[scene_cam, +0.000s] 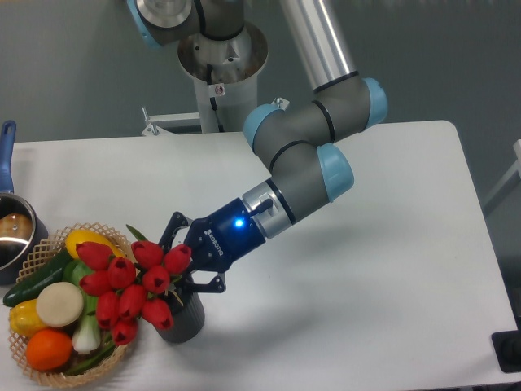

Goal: Insert the flowers into the vase
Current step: 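Lower the tulip stems into the dark grey vase opening, then open the gripper to release the tulips in the vase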

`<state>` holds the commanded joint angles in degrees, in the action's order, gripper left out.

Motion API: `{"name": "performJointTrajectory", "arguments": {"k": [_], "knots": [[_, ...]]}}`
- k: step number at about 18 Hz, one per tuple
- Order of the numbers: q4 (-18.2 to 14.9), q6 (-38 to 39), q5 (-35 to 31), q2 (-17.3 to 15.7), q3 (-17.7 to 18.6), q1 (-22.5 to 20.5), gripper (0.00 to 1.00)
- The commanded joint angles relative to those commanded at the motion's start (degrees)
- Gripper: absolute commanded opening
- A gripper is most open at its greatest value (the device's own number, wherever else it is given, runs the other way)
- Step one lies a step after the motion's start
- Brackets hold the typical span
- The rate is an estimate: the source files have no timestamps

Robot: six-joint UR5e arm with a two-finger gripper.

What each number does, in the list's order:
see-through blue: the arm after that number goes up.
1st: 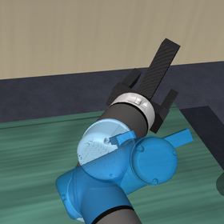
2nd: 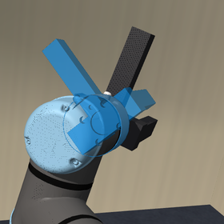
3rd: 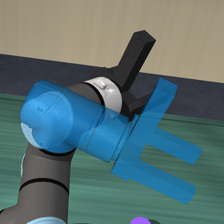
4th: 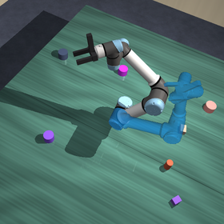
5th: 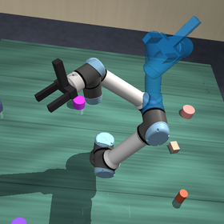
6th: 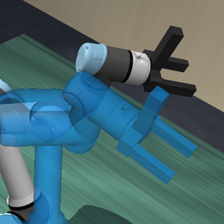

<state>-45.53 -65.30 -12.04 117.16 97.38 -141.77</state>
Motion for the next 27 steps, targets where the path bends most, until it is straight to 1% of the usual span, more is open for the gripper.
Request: {"name": "performJointTrajectory", "arguments": {"k": [3, 7, 8, 9, 12, 14, 18, 22, 27], "knots": [[0.0, -1.8, -0.1, 0.0, 1.2, 0.1, 0.13], [0.0, -3.3, -0.4, -0.3, 2.8, 0.0, 0.32], [0.0, -3.3, -0.4, -0.4, 3.2, -0.1, 0.39], [0.0, -3.4, -0.4, -0.4, 3.6, -0.1, 0.51], [0.0, -3.5, -0.6, -1.4, 4.6, -0.2, 0.74], [0.0, -3.5, -1.3, -2.2, 5.3, -0.3, 1.0], [0.0, -3.5, -1.9, -3.5, 6.2, -1.8, 1.0], [0.0, -3.4, -3.5, -3.8, 6.3, -2.7, 1.0], [-0.1, -3.3, -4.0, -7.7, 8.7, -6.8, 1.0]]}}
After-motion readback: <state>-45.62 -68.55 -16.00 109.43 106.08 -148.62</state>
